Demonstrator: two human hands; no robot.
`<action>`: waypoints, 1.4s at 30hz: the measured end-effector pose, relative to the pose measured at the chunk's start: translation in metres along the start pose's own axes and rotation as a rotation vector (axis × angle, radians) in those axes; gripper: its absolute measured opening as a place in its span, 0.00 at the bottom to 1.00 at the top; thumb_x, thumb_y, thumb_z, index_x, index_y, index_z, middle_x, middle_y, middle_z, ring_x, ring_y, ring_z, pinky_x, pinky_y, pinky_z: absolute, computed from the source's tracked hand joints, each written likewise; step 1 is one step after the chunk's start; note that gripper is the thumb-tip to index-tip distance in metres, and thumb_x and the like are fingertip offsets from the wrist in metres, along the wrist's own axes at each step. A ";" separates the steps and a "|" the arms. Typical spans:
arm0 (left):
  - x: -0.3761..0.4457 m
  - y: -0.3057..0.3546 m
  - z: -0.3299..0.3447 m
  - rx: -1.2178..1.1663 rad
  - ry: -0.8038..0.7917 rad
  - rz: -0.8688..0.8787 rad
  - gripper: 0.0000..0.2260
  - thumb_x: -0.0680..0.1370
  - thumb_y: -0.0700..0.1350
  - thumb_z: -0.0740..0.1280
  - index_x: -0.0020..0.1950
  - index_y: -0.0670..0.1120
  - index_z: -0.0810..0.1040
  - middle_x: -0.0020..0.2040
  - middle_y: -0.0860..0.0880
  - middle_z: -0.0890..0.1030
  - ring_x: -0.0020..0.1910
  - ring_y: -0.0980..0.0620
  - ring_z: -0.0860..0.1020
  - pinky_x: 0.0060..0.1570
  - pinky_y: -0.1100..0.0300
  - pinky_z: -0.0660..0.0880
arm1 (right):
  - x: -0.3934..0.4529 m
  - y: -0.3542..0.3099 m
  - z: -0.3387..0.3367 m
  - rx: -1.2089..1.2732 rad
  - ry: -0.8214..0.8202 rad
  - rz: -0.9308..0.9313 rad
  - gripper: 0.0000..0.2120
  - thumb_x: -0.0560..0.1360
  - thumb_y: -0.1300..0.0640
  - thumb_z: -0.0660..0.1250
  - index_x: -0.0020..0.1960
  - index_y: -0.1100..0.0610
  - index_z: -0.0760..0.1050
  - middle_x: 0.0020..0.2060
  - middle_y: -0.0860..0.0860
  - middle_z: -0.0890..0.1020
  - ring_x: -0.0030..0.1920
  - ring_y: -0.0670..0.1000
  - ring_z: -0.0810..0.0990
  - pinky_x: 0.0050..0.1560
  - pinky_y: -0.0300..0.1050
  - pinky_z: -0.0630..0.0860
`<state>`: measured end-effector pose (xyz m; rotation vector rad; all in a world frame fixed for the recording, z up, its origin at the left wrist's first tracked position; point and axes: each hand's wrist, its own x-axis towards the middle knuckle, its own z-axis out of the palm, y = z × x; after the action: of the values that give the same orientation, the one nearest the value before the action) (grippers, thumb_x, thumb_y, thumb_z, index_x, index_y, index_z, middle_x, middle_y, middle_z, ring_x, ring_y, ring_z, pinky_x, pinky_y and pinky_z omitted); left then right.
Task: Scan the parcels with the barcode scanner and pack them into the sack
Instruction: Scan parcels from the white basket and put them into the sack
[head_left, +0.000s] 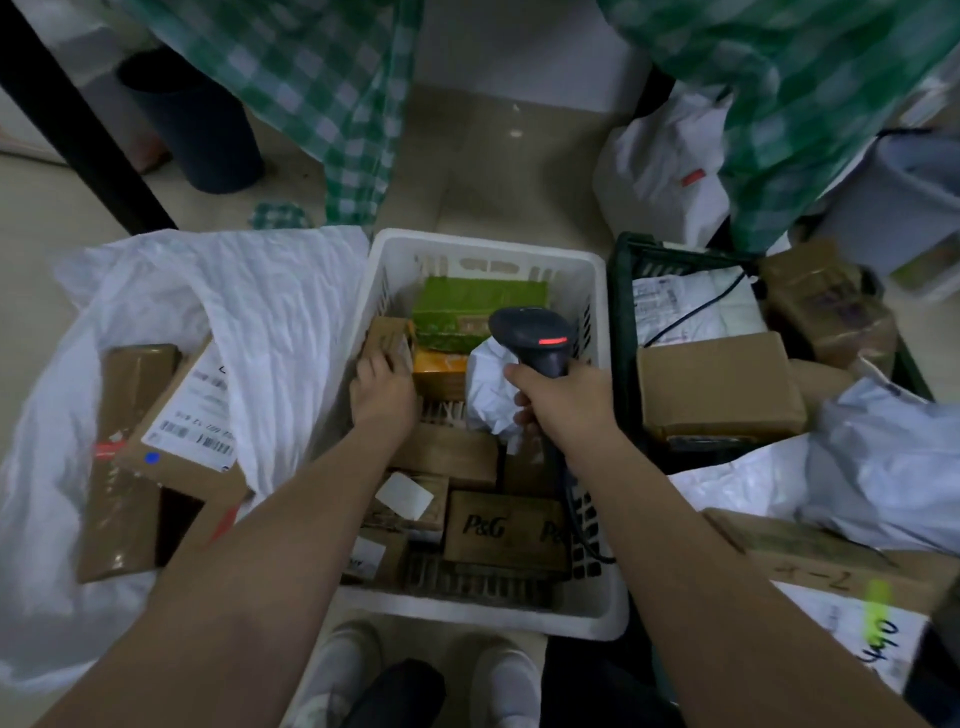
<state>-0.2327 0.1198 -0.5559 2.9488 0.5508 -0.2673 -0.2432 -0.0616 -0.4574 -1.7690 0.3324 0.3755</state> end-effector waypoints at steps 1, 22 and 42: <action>0.002 0.002 0.003 0.018 0.031 0.008 0.27 0.80 0.48 0.61 0.77 0.42 0.56 0.73 0.38 0.59 0.70 0.38 0.59 0.66 0.47 0.62 | 0.003 0.001 0.001 0.002 -0.001 0.007 0.08 0.73 0.58 0.71 0.37 0.57 0.75 0.31 0.55 0.79 0.26 0.47 0.78 0.34 0.46 0.73; -0.083 -0.012 -0.113 -1.273 0.132 -0.071 0.29 0.72 0.44 0.75 0.70 0.46 0.68 0.61 0.49 0.74 0.58 0.52 0.74 0.60 0.55 0.73 | -0.047 -0.027 0.004 0.109 0.151 -0.162 0.10 0.73 0.57 0.71 0.36 0.58 0.74 0.30 0.54 0.78 0.29 0.48 0.77 0.34 0.40 0.73; -0.154 -0.047 -0.193 -1.673 0.086 -0.083 0.09 0.75 0.48 0.72 0.52 0.47 0.78 0.51 0.48 0.83 0.49 0.52 0.83 0.50 0.56 0.80 | -0.128 -0.051 -0.003 0.233 0.093 -0.394 0.11 0.71 0.60 0.75 0.46 0.47 0.76 0.42 0.44 0.83 0.47 0.43 0.81 0.48 0.39 0.76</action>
<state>-0.3631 0.1412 -0.3416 1.3105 0.4924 0.2424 -0.3374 -0.0501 -0.3575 -1.5788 0.0828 -0.0268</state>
